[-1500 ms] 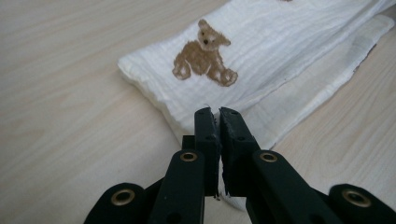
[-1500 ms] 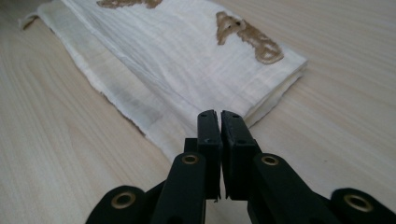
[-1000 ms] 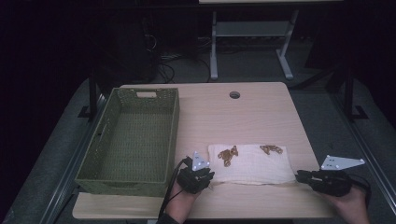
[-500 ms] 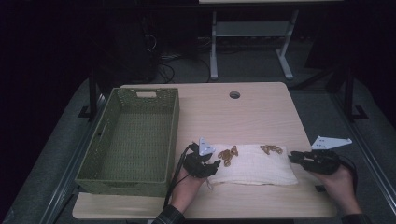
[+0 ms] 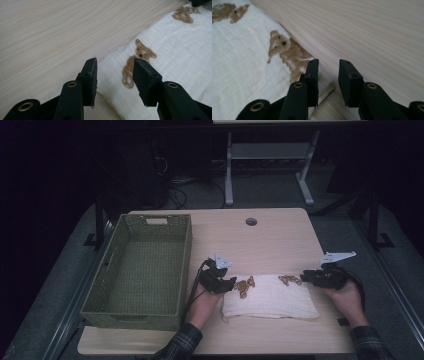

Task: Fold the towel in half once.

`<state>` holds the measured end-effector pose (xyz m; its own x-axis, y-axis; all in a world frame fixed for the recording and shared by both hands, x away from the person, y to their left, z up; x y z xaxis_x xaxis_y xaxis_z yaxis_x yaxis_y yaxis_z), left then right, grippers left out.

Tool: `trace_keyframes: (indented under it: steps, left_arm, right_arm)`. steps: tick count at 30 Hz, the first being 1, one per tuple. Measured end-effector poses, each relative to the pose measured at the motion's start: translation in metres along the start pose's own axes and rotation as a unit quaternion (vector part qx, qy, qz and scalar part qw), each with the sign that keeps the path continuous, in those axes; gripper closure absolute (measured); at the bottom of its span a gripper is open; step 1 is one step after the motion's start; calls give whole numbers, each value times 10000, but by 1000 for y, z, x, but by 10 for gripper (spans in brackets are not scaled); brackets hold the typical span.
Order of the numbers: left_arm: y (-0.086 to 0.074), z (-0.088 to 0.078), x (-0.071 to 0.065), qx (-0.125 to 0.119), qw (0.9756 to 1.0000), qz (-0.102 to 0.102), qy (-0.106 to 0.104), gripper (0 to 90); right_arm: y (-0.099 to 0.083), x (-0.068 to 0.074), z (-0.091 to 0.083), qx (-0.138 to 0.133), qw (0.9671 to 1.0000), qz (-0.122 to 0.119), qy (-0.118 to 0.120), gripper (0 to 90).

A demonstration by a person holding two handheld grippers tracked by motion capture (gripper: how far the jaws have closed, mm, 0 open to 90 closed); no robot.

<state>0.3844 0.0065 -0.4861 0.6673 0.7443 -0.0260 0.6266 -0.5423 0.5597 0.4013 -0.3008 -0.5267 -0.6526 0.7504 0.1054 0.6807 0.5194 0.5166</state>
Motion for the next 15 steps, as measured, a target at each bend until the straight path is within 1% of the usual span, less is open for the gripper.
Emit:
trace_keyframes:
  steps: [1,3,5,10,12,15]
  left_arm:
    - [2,2,2,-18,10000,-20,25,541]
    - [3,4,6,25,10000,-25,79,539]
    - [4,6,10,19,9999,-93,88,539]
    - [6,13,20,72,9997,-189,151,539]
    - [6,18,24,155,9995,-155,218,539]
    - [3,27,28,308,9992,-157,214,539]
  right_arm:
    - [-1,0,2,45,10000,-9,-16,702]
    - [-2,2,2,47,9999,6,96,792]
    - [-2,3,2,52,9999,-54,70,830]
    - [-3,3,3,1,10000,-69,65,836]
    - [-2,3,3,-16,10000,-82,51,836]
    - [-2,3,3,-6,9999,-112,9,836]
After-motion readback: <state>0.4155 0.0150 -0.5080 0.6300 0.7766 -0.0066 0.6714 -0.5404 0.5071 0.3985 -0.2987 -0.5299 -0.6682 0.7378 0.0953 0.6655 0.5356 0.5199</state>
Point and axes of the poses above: each handheld gripper's, and its own axes: z roughly forward along the jaws, y roughly out of its top, x roughly to its left, the point moved 8 cm from there along z, roughly forward along the jaws, and after that the axes turned 13 degrees about x, right-handed, at the moved point
